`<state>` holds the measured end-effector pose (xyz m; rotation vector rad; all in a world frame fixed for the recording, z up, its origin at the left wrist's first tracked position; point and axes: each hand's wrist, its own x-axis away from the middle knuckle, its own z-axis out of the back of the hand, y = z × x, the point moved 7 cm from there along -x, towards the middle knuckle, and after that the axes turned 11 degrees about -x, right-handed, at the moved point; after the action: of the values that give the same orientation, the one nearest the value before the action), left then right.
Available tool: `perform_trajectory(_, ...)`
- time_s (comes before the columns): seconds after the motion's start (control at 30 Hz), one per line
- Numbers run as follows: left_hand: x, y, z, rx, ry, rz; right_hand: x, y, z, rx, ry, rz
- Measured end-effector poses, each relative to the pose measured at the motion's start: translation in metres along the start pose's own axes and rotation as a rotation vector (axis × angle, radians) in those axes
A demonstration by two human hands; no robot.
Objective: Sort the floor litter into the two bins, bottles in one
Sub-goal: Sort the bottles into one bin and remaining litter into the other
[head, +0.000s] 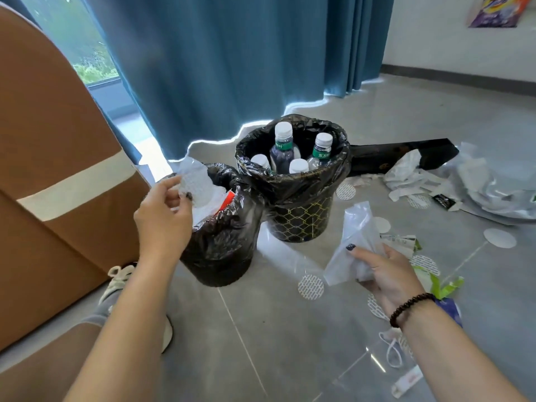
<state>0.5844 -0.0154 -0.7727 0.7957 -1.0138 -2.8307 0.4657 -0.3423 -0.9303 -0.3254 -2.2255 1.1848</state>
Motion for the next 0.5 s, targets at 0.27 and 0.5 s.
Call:
perform_trajectory(0.27,0.019,-0.047,0.001,-0.062,0.253,0.021,-0.006,0.001,0.036,-0.085,0.118,-0.012)
perform_trajectory(0.5,0.113,0.077,-0.120,0.075,-0.344,-0.585,-0.021,0.014,0.060,-0.143,0.269,-0.085)
